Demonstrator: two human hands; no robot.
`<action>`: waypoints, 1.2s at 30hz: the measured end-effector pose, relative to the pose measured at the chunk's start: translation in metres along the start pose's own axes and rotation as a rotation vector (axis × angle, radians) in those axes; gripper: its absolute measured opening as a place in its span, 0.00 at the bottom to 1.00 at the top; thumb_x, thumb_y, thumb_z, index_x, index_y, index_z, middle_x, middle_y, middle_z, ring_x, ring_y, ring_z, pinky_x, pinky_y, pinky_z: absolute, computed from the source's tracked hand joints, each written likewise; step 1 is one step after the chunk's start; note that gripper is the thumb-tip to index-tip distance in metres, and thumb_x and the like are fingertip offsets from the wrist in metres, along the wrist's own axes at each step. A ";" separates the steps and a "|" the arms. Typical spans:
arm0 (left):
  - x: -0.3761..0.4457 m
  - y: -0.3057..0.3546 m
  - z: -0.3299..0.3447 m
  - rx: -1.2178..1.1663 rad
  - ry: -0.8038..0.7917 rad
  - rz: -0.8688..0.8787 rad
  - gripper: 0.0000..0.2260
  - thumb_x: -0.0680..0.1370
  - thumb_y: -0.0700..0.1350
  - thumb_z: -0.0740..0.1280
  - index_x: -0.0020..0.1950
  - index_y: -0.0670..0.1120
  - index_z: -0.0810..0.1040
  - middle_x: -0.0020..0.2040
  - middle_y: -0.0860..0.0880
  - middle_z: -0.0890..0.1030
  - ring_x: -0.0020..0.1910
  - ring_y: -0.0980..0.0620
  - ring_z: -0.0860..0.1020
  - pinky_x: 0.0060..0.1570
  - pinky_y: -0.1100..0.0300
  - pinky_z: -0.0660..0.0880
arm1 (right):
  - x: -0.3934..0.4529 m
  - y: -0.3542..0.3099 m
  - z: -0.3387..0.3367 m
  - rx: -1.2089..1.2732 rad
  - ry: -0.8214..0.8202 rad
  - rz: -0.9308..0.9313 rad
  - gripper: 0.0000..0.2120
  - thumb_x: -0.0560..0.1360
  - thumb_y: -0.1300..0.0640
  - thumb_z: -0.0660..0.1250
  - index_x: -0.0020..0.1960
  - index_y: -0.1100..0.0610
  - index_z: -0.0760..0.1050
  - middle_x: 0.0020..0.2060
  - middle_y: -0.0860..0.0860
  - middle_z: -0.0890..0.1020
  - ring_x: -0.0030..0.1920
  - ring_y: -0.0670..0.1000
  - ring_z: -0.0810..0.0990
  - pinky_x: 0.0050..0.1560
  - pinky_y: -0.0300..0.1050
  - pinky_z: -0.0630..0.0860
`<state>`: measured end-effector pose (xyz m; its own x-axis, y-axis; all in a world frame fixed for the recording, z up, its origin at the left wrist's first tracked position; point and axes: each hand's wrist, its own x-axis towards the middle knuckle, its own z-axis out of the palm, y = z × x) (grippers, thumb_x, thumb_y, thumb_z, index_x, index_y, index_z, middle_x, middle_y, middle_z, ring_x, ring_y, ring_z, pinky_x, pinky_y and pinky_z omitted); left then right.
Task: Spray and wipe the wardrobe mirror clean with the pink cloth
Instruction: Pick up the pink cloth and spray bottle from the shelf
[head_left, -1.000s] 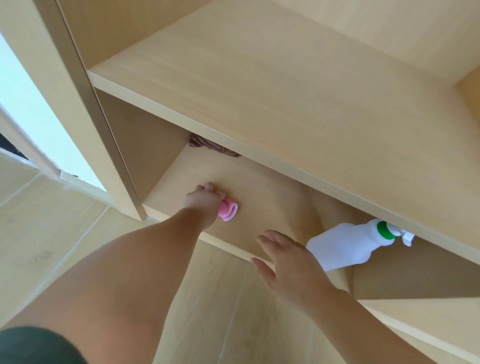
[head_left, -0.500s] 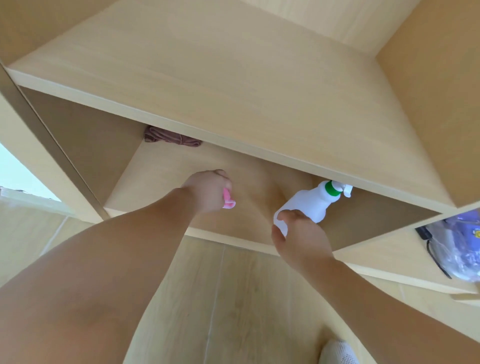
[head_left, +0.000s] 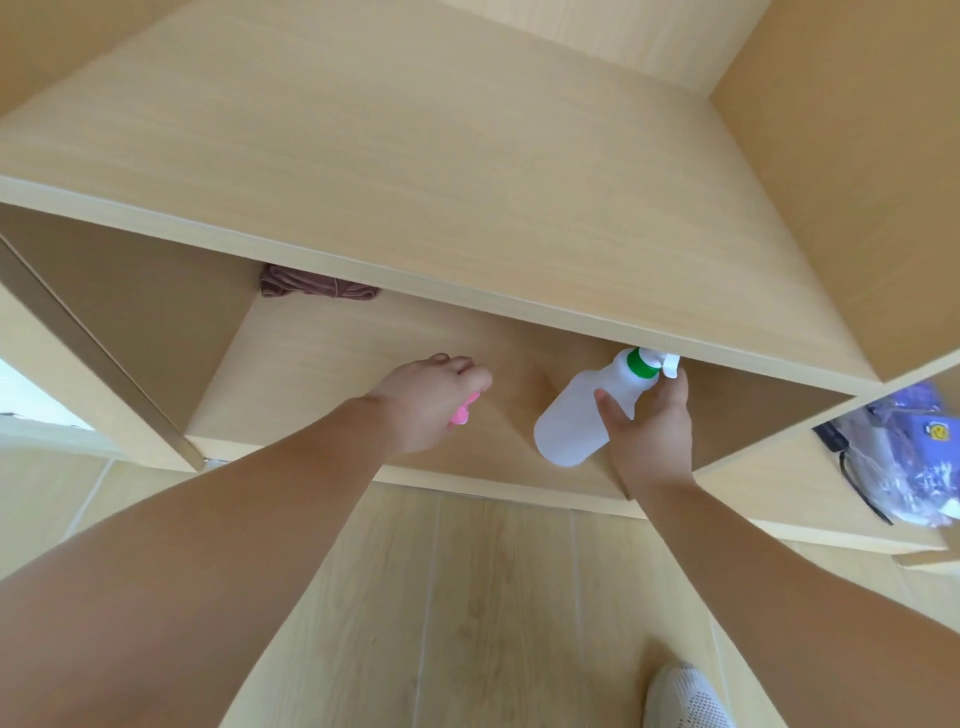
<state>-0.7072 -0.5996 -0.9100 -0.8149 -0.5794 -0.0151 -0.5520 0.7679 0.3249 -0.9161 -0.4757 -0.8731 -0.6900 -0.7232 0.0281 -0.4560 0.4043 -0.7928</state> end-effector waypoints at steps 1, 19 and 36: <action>-0.002 0.001 -0.001 -0.009 -0.018 -0.011 0.17 0.75 0.39 0.65 0.63 0.48 0.68 0.61 0.51 0.74 0.58 0.48 0.72 0.49 0.58 0.70 | 0.002 -0.002 0.002 0.028 0.008 0.005 0.34 0.74 0.53 0.70 0.74 0.53 0.56 0.52 0.45 0.74 0.51 0.49 0.74 0.51 0.43 0.69; -0.077 0.013 -0.059 0.178 0.163 0.193 0.18 0.64 0.45 0.65 0.54 0.50 0.74 0.41 0.55 0.80 0.38 0.50 0.77 0.31 0.59 0.74 | -0.080 -0.049 0.024 -0.324 -0.063 -0.737 0.16 0.67 0.45 0.67 0.46 0.56 0.78 0.34 0.48 0.75 0.35 0.50 0.74 0.36 0.44 0.71; -0.179 0.122 -0.376 -0.086 0.235 -0.114 0.10 0.65 0.43 0.65 0.44 0.54 0.74 0.41 0.57 0.75 0.38 0.53 0.73 0.32 0.63 0.67 | -0.129 -0.345 -0.123 -0.050 -0.377 -0.802 0.13 0.66 0.44 0.69 0.43 0.46 0.67 0.31 0.47 0.68 0.30 0.49 0.67 0.29 0.39 0.65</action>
<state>-0.5625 -0.5044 -0.5122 -0.6793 -0.7161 0.1604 -0.6129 0.6738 0.4127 -0.7389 -0.4526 -0.5283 0.0749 -0.9320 0.3547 -0.7533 -0.2859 -0.5923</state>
